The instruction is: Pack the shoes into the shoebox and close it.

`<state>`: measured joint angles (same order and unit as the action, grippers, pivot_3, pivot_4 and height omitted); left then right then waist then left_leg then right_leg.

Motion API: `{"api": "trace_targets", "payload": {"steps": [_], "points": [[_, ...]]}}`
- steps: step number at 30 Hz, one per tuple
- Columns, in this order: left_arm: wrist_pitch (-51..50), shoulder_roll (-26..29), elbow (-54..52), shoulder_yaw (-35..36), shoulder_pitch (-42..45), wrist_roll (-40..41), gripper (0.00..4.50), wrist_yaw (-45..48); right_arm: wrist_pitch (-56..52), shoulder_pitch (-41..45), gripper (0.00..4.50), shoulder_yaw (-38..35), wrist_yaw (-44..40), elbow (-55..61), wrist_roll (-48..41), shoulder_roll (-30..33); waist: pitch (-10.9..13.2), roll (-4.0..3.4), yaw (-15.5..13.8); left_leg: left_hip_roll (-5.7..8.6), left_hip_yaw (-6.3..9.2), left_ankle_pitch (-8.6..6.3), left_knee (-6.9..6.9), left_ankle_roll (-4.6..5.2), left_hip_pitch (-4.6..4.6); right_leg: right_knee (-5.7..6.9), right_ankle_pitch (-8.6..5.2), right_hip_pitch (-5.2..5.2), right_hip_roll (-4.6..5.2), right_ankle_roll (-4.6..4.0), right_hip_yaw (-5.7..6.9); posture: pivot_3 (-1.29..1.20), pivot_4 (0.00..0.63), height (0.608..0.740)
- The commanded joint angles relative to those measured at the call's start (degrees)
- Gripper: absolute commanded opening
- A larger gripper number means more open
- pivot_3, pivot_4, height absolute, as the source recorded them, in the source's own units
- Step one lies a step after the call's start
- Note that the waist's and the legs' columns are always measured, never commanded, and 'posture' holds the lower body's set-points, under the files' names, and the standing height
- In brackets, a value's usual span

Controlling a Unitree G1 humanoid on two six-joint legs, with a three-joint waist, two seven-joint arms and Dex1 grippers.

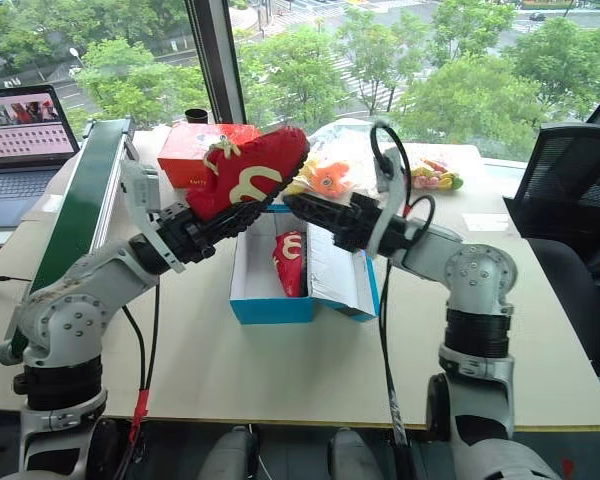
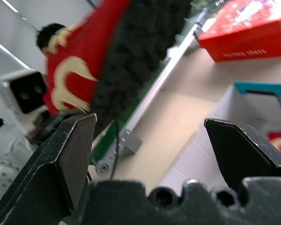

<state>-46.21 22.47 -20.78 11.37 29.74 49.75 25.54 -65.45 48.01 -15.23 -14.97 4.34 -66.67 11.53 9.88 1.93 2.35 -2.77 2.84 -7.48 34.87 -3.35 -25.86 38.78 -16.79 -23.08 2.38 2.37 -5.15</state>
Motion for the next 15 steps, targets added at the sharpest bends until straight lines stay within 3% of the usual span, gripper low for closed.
{"api": "trace_targets", "payload": {"steps": [1,2,5,11,13,14,15], "points": [[0.96,-1.33,-3.52,-1.32,1.01,1.55,2.46,-0.21,3.19,2.54,4.5,-2.11,3.06,-0.55,-1.54,-1.78,0.0,0.0,0.01,0.0,0.0,0.0,0.0,0.0,0.0,0.0,0.0,0.0,0.0,0.0,0.0,0.0,0.15,0.739],[1.04,-1.54,-3.6,-1.58,0.99,1.36,2.46,-0.35,3.38,2.75,4.5,-2.24,3.65,-1.12,-1.29,-2.09,0.0,0.0,0.06,0.0,0.0,0.0,0.0,0.0,0.0,0.0,0.0,0.0,0.0,0.0,0.0,0.0,0.15,0.739],[1.12,-1.77,-3.62,-1.72,0.89,1.18,2.45,-0.59,4.34,2.95,3.74,-2.81,4.58,-2.66,-0.63,-2.47,0.0,0.0,0.09,0.0,0.0,0.0,-0.03,0.0,0.0,0.0,0.0,-0.02,0.0,-0.01,0.0,0.0,0.15,0.739],[1.03,-0.98,-3.84,-1.23,0.39,1.12,2.45,-0.63,5.51,3.68,1.75,-2.95,5.48,-4.11,0.13,-2.44,0.0,0.0,0.13,0.0,-0.01,0.0,-0.03,0.0,0.0,0.0,0.0,-0.02,0.0,-0.01,0.0,0.0,0.15,0.739],[0.88,-1.16,-3.86,-0.34,-0.08,2.2,3.35,-0.77,6.07,4.13,1.08,-2.86,5.74,-4.69,0.59,-2.64,0.0,-0.01,0.14,0.0,-0.01,0.0,-0.02,0.0,0.0,0.0,0.0,-0.02,0.0,-0.01,-0.01,0.0,0.15,0.739],[0.81,-1.1,-3.91,0.06,-0.41,2.57,3.5,-0.78,6.16,4.31,0.83,-2.78,5.8,-4.86,0.74,-2.71,0.0,0.0,0.14,0.0,0.0,0.0,-0.03,0.0,0.0,0.0,0.0,-0.02,0.0,-0.01,-0.01,0.0,0.15,0.739],[0.73,-0.51,-4.2,0.57,-1.13,2.82,3.93,-0.33,6.32,4.6,0.61,-2.57,5.92,-4.97,1.02,-2.83,0.0,0.0,0.14,0.0,-0.01,0.0,-0.03,0.0,0.0,0.0,0.0,-0.02,0.0,-0.01,0.0,0.0,0.15,0.739]]}}
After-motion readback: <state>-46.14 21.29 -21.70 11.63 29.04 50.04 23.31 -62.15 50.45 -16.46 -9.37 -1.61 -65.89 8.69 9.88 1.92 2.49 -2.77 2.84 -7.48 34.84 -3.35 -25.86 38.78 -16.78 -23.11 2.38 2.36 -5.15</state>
